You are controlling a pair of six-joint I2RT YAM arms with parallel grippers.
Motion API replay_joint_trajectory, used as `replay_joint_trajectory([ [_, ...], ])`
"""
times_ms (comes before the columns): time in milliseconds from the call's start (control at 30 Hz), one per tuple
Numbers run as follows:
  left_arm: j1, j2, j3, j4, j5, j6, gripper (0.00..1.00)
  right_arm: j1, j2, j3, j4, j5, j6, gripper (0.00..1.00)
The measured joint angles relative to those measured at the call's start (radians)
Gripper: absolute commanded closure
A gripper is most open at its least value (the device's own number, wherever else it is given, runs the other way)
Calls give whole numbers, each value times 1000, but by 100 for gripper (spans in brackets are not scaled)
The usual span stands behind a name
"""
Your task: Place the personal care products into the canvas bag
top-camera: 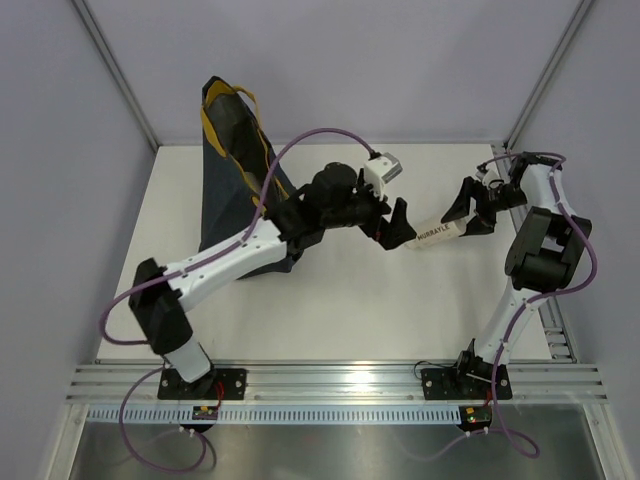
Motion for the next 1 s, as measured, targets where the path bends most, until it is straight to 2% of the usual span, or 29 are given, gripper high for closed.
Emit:
replay_joint_trajectory([
  [233, -13, 187, 19, 21, 36, 192, 1, 0, 24, -5, -19, -62, -79, 100],
  [500, -14, 246, -93, 246, 82, 425, 1, 0, 61, -6, -64, -159, -286, 100],
  [800, -14, 436, -16, 314, 105, 474, 1, 1, 74, -6, -66, -254, -409, 100],
  [1000, -14, 495, 15, 349, 16, 480, 1, 16, 74, -10, -68, -270, -453, 100],
])
